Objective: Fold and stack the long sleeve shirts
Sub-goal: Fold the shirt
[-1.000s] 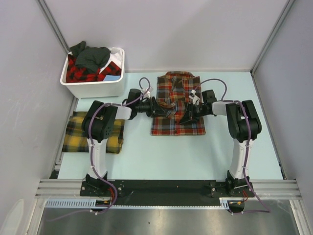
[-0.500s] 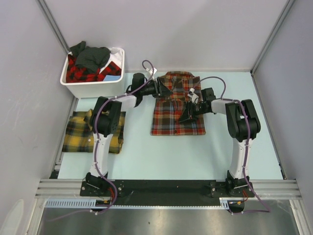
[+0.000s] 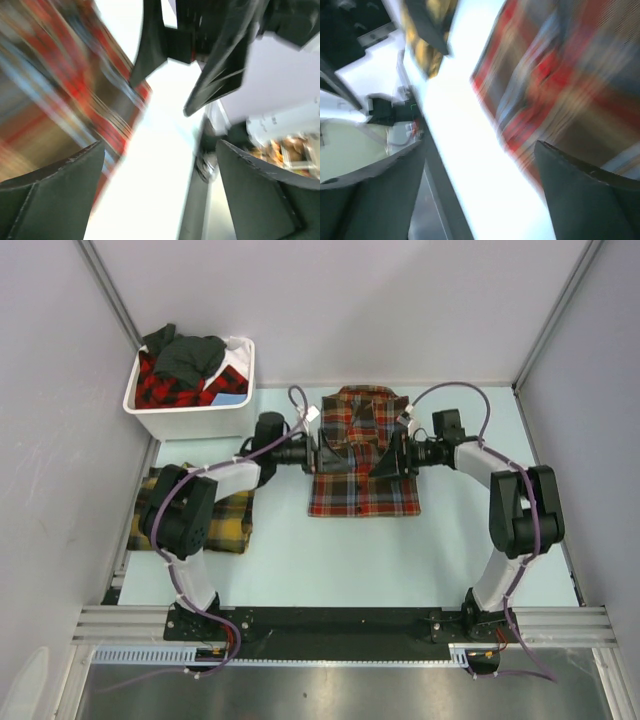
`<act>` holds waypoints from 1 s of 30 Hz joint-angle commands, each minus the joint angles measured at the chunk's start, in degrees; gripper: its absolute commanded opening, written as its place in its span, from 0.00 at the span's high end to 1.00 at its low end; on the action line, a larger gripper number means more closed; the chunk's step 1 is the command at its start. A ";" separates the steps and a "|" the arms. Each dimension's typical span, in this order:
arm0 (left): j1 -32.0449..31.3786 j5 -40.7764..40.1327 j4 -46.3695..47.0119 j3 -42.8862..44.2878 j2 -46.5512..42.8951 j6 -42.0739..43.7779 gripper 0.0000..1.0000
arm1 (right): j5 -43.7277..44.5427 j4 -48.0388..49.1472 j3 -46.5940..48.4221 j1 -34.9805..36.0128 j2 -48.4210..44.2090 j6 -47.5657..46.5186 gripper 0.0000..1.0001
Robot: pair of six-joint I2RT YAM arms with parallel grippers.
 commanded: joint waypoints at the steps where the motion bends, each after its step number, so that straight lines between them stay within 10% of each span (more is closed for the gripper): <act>1: -5.90 4.14 0.04 -6.50 -1.13 -1.55 0.01 | -7.85 -0.77 -7.38 3.28 -3.19 2.31 0.00; 10: -7.84 -0.59 9.82 -10.99 11.26 -10.35 0.01 | -6.90 7.85 -11.89 -0.57 8.84 6.55 0.00; 22: -2.21 4.59 0.33 -15.05 -4.09 -0.07 0.01 | -15.32 -23.62 -0.66 -7.52 6.22 -15.88 0.00; 30: -1.95 1.25 13.76 -3.54 1.16 -11.22 0.01 | -7.00 32.52 -2.23 -2.60 6.20 30.93 0.00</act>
